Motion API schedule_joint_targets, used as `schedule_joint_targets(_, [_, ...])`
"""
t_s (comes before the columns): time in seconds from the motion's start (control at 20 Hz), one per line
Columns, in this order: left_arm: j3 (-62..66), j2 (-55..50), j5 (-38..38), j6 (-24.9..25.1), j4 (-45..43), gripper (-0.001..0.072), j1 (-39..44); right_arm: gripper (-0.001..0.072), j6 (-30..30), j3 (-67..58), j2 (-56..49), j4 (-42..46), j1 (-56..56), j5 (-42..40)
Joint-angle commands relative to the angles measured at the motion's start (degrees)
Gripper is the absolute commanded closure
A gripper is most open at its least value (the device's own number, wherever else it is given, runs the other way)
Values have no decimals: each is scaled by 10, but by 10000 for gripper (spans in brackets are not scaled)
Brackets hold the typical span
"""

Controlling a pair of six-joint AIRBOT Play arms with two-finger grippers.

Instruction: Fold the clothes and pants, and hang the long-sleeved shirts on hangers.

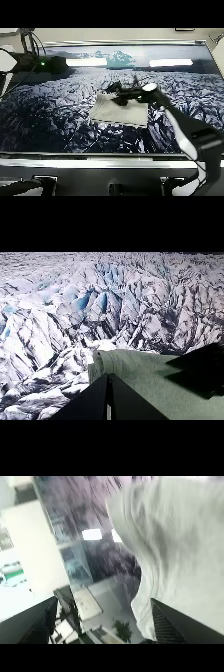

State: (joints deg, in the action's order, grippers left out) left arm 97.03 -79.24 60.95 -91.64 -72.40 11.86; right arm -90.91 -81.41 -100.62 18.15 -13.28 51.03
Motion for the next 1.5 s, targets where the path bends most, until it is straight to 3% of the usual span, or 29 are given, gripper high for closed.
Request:
schedule_joint_targets(0.0, [0,6,12,3,-18,685,-1,30,-1,0,46,116,132,105])
schedule_joint_targets(0.15, [0,6,12,3,-18,685,-1,30,-58,3,65,365,241,264])
schedule_joint_targets(0.25, [0,6,12,3,-18,685,0,31,-49,43,65,420,268,294])
schedule_joint_targets(0.5, [0,6,39,3,-17,684,4,39,155,145,34,236,262,232])
schedule_joint_targets(0.75, [1,6,42,-4,-16,684,4,89,202,146,-14,160,240,218])
schedule_joint_targets(0.8, [1,6,42,-8,-16,684,4,120,202,146,-21,158,232,216])
schedule_joint_targets(0.85, [1,6,42,-10,-16,684,4,217,201,146,-27,158,226,213])
schedule_joint_targets(0.9, [1,6,42,-10,-16,684,4,509,203,146,-29,158,223,211])
schedule_joint_targets(0.95, [1,6,42,-10,-16,684,4,662,203,146,-28,153,224,210])
schedule_joint_targets(1.05, [1,6,42,-10,-16,684,4,664,241,127,-23,124,235,227])
schedule_joint_targets(1.15, [1,6,42,-10,-15,684,4,664,233,84,-16,123,261,237])
schedule_joint_targets(1.45, [1,6,42,-15,-11,684,4,666,110,-110,-12,161,443,284])
